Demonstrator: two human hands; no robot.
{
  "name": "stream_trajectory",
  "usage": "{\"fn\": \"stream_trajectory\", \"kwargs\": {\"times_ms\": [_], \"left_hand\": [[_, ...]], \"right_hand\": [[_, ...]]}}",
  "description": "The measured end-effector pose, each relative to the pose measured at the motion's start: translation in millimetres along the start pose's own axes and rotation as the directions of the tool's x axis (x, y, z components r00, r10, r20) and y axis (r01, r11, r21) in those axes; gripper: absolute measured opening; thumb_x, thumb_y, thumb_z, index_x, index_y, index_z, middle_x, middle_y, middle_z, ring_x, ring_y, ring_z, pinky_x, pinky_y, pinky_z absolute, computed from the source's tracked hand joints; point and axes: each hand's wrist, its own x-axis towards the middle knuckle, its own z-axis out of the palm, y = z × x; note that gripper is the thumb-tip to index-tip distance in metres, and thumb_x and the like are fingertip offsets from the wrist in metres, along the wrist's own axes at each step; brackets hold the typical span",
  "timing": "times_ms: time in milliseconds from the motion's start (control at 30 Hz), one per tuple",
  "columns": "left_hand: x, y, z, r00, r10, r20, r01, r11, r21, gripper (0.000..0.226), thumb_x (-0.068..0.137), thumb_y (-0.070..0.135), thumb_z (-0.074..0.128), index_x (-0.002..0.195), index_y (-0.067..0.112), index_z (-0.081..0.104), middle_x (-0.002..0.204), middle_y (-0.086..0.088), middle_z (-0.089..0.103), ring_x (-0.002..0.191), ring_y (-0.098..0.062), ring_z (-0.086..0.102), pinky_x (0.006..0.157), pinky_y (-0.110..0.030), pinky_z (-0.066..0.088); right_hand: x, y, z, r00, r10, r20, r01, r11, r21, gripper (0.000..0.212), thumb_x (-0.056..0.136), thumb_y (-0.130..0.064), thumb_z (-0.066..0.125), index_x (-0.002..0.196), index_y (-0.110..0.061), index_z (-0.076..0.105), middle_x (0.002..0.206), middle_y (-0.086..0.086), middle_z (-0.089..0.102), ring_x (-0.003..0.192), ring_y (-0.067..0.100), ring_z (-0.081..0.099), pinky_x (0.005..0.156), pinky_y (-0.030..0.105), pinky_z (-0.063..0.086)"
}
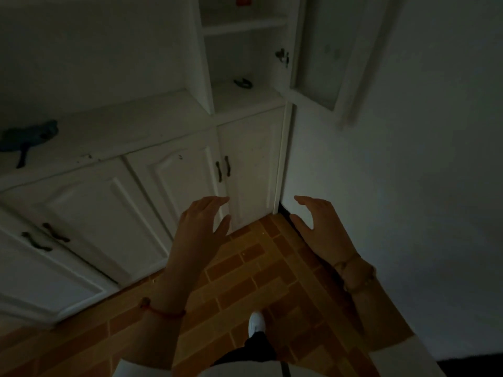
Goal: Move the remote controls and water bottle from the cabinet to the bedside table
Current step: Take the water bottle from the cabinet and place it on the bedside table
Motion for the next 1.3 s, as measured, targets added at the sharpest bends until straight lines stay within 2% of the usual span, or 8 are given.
{"fn": "stream_trajectory", "kwargs": {"times_ms": [167, 433, 533, 633, 767, 1033, 1233, 1300], "left_hand": [[93.6, -11.9, 5.2, 1.000, 0.020, -0.024, -0.020, 1.000, -0.002, 0.038, 0.095, 0.028, 0.054, 0.132, 0.021, 0.053, 0.132, -0.001, 0.057, 0.124, -0.021, 0.051, 0.104, -0.045, 0.042], [210.9, -22.8, 17.7, 0.999, 0.043, -0.017, -0.043, 0.999, -0.012, 0.036, 0.094, 0.024, 0.056, 0.129, 0.018, 0.056, 0.125, -0.003, 0.061, 0.112, -0.024, 0.056, 0.098, -0.036, 0.041], [244.2, -27.9, 23.4, 0.999, 0.034, -0.031, -0.036, 0.999, -0.034, 0.037, 0.094, 0.024, 0.055, 0.130, 0.017, 0.055, 0.126, -0.004, 0.061, 0.114, -0.024, 0.055, 0.099, -0.044, 0.044], [278.5, -33.9, 32.5, 0.999, 0.005, -0.050, -0.006, 0.999, -0.032, 0.038, 0.093, 0.023, 0.057, 0.131, 0.018, 0.054, 0.129, -0.004, 0.059, 0.120, -0.023, 0.052, 0.103, -0.042, 0.042], [330.3, -39.2, 46.2, 0.996, -0.026, -0.085, 0.023, 0.999, -0.033, 0.039, 0.093, 0.024, 0.056, 0.132, 0.021, 0.053, 0.131, -0.001, 0.058, 0.122, -0.020, 0.051, 0.104, -0.044, 0.041], [454.0, -28.3, 54.5, 0.974, -0.031, -0.225, 0.032, 0.999, -0.002, 0.042, 0.095, 0.028, 0.054, 0.136, 0.023, 0.050, 0.133, 0.000, 0.056, 0.121, -0.017, 0.050, 0.102, -0.033, 0.041], [539.2, -10.7, 40.3, 0.940, 0.015, -0.342, -0.007, 1.000, 0.024, 0.042, 0.093, 0.024, 0.058, 0.134, 0.018, 0.053, 0.129, -0.005, 0.058, 0.116, -0.021, 0.055, 0.096, -0.023, 0.039], [566.4, -7.4, 31.1, 0.930, 0.041, -0.366, -0.030, 0.999, 0.035, 0.043, 0.093, 0.025, 0.057, 0.135, 0.018, 0.052, 0.131, -0.004, 0.057, 0.119, -0.020, 0.054, 0.098, -0.023, 0.039]], "right_hand": [[97.5, 2.8, -4.4, 0.998, -0.051, -0.044, 0.051, 0.999, 0.011, 0.047, 0.092, -0.034, 0.053, 0.135, -0.020, 0.044, 0.134, 0.007, 0.053, 0.128, 0.022, 0.042, 0.110, 0.045, 0.035], [211.7, 12.0, -9.7, 0.996, -0.070, -0.058, 0.070, 0.997, 0.014, 0.056, 0.087, -0.048, 0.043, 0.134, -0.018, 0.046, 0.129, 0.009, 0.056, 0.123, 0.025, 0.046, 0.107, 0.047, 0.038], [251.5, 20.2, -6.9, 0.995, -0.086, -0.046, 0.087, 0.996, 0.016, 0.049, 0.090, -0.038, 0.051, 0.133, -0.015, 0.047, 0.130, 0.009, 0.056, 0.124, 0.026, 0.046, 0.108, 0.045, 0.037], [293.8, 29.9, -2.7, 0.993, -0.114, -0.025, 0.114, 0.993, 0.015, 0.046, 0.091, -0.030, 0.056, 0.134, -0.016, 0.046, 0.131, 0.008, 0.055, 0.124, 0.026, 0.045, 0.107, 0.038, 0.035], [352.8, 38.4, -1.9, 0.987, -0.160, -0.017, 0.161, 0.985, 0.055, 0.045, 0.091, -0.027, 0.057, 0.133, -0.016, 0.047, 0.133, 0.007, 0.054, 0.126, 0.024, 0.044, 0.109, 0.044, 0.036], [492.6, 44.4, -34.7, 0.958, -0.287, -0.016, 0.288, 0.954, 0.079, 0.046, 0.091, -0.029, 0.057, 0.134, -0.015, 0.047, 0.134, 0.005, 0.054, 0.128, 0.021, 0.044, 0.110, 0.039, 0.035], [591.6, 12.3, -65.4, 0.898, -0.409, -0.161, 0.427, 0.898, 0.104, 0.040, 0.091, -0.021, 0.058, 0.129, -0.009, 0.051, 0.129, 0.009, 0.057, 0.118, 0.017, 0.048, 0.101, 0.020, 0.032], [620.3, -2.9, -74.2, 0.878, -0.434, -0.204, 0.465, 0.873, 0.144, 0.040, 0.091, -0.021, 0.058, 0.129, -0.010, 0.052, 0.129, 0.007, 0.057, 0.116, 0.012, 0.048, 0.100, 0.022, 0.036]]}}
